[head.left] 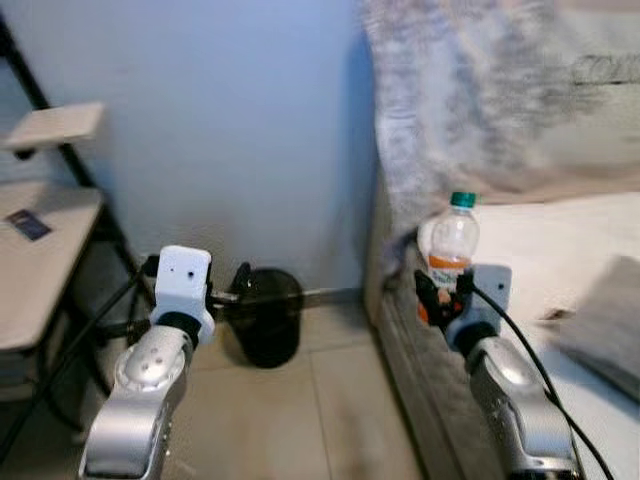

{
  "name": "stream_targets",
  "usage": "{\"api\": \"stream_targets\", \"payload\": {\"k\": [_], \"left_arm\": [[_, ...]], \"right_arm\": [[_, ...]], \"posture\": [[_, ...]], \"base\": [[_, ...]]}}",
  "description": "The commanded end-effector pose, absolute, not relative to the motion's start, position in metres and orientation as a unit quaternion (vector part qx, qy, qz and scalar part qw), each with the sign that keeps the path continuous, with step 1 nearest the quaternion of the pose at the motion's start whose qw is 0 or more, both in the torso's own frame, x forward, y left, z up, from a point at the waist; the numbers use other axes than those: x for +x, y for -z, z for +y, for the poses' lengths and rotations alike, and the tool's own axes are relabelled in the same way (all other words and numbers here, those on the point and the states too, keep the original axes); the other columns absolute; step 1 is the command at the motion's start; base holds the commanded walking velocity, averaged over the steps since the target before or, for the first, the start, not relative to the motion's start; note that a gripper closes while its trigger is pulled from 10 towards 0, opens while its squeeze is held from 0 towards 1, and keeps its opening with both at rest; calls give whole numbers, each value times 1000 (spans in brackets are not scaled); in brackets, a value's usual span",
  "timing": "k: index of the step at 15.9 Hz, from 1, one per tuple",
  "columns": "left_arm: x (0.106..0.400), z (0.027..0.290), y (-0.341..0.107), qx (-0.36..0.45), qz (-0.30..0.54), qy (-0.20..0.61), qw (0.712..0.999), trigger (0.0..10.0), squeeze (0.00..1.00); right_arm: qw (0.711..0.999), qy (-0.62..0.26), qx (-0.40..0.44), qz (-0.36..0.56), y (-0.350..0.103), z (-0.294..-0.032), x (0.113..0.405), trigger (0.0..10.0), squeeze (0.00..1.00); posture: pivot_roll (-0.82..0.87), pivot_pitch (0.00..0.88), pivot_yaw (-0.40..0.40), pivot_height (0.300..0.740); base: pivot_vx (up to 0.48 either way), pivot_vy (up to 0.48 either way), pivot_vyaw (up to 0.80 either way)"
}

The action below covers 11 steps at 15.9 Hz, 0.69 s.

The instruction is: Clean up the room

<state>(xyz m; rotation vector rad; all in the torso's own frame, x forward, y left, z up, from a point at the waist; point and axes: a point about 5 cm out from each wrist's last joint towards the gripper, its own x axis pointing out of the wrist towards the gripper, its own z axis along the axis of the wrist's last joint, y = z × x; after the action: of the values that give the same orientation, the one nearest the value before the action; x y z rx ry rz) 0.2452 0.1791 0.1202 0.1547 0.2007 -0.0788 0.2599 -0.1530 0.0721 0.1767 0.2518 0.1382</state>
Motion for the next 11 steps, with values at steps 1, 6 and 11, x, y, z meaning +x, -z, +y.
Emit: {"api": "stream_targets", "payload": {"k": [1,6,11], "left_arm": [[247,182,-123,79,100,36,991,10000,0],[248,182,-123,83,100,38,991,10000,0],[249,182,-122,85,103,41,990,10000,0]], "right_arm": [[986,-79,84,117,-78,-148,262,10000,0],[984,-88,79,131,-76,-144,268,10000,0],[984,-91,74,136,-71,-142,273,10000,0]], "posture": [[33,0,34,740],[38,0,36,740],[42,0,35,740]], "base": [[405,0,0],[411,0,419],[415,0,0]]}}
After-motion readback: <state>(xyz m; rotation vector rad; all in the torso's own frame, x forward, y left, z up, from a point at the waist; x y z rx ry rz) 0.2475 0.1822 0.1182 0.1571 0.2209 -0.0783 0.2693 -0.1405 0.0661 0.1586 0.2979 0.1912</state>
